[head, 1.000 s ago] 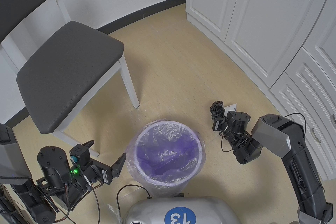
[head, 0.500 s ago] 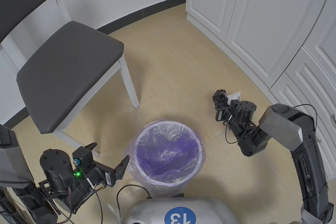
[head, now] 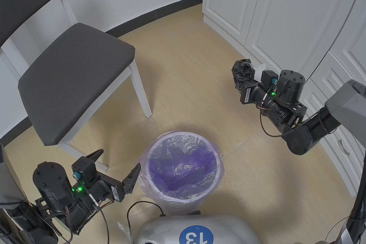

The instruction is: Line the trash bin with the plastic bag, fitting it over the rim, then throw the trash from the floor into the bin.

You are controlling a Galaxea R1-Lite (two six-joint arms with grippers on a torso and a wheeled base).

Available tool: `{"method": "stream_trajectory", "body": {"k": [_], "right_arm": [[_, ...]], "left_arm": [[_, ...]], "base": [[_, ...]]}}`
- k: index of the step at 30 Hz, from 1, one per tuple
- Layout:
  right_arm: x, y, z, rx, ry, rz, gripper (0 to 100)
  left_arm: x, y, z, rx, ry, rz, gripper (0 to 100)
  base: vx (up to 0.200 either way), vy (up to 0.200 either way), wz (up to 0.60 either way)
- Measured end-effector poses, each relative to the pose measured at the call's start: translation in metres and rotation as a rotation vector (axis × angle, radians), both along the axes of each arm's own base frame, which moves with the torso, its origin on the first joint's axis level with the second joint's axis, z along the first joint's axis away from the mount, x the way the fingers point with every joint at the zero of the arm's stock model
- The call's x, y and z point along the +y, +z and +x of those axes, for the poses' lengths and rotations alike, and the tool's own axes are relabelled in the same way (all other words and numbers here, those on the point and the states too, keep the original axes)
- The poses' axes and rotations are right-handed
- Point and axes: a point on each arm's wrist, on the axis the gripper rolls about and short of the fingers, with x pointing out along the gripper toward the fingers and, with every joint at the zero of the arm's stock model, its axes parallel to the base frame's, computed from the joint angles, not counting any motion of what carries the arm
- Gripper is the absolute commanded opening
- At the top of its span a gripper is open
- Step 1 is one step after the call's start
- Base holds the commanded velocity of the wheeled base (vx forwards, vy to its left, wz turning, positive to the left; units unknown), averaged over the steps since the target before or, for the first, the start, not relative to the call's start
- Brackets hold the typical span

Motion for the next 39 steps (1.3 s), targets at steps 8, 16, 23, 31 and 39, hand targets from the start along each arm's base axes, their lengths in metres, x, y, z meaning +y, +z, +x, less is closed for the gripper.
{"method": "stream_trajectory", "body": {"k": [8,16,23,31,39], "right_arm": [[0.036,0.002,-0.055,0.008,0.137,-0.011,0],[0.062,-0.014,-0.079,0.042,0.212,-0.043,0],[0.080,-0.026,-0.075,0.048,0.240,-0.066,0],[0.097,-0.039,-0.072,0.063,0.268,-0.086,0],[0.105,-0.046,-0.070,0.091,0.284,-0.105,0]], "left_arm": [[0.007,0.023,-0.011,-0.123,-0.012,0.000,100],[0.017,0.042,-0.023,-0.230,-0.008,0.034,100],[0.026,0.048,-0.034,-0.240,-0.008,0.069,100],[0.043,0.062,-0.030,-0.215,0.095,0.129,100],[0.055,0.078,-0.020,0.003,0.197,0.044,100]], "base": [[0.000,0.000,0.00],[0.000,0.000,0.00],[0.000,0.000,0.00],[0.000,0.000,0.00],[0.000,0.000,0.00]]}}
